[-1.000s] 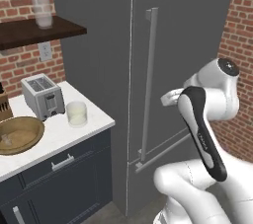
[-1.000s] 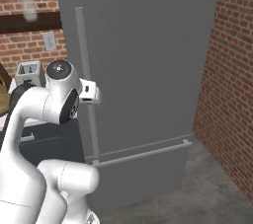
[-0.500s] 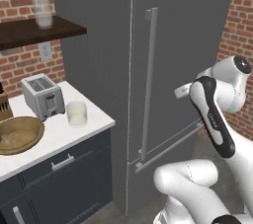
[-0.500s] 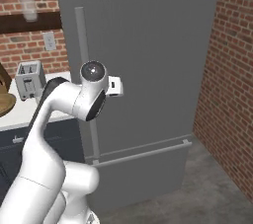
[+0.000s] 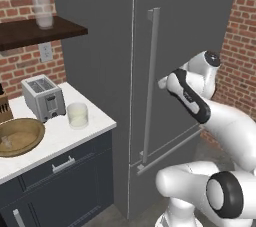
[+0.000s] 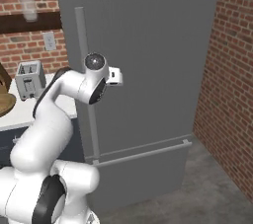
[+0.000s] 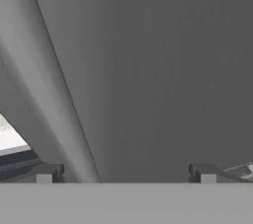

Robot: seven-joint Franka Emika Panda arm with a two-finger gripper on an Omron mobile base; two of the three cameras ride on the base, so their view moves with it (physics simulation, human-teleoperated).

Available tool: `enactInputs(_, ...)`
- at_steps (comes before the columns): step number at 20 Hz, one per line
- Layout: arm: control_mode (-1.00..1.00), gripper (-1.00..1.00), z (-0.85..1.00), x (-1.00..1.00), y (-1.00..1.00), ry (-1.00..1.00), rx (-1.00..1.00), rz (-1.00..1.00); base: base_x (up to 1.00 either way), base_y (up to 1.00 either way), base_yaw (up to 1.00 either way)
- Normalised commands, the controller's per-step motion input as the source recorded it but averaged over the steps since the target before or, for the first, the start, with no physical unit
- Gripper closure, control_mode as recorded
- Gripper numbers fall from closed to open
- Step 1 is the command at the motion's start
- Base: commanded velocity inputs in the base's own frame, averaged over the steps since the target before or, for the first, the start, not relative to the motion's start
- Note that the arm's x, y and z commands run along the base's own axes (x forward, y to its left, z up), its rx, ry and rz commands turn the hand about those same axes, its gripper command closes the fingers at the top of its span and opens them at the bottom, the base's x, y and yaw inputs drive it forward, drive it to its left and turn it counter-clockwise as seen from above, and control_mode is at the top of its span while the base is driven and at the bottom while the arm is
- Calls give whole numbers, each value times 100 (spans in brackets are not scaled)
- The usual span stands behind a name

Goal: Grab a lemon wedge from the fridge and one ice cube from the ice bowl, and put them in the glass of lemonade.

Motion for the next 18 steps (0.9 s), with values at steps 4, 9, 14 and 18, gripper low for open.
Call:
enactInputs(4, -100, -100, -1, 100, 71, 0, 0, -3, 0, 0, 0)
enactInputs(9, -100, -100, 5, 25, 10, 0, 5, 0, 0, 0, 0)
enactInputs(14, -100, -100, 5, -3, 0, -3, 9, 0, 0, 0, 0)
enactInputs(18, -100, -100, 16, -53, 0, -11, 8, 0, 0, 0, 0)
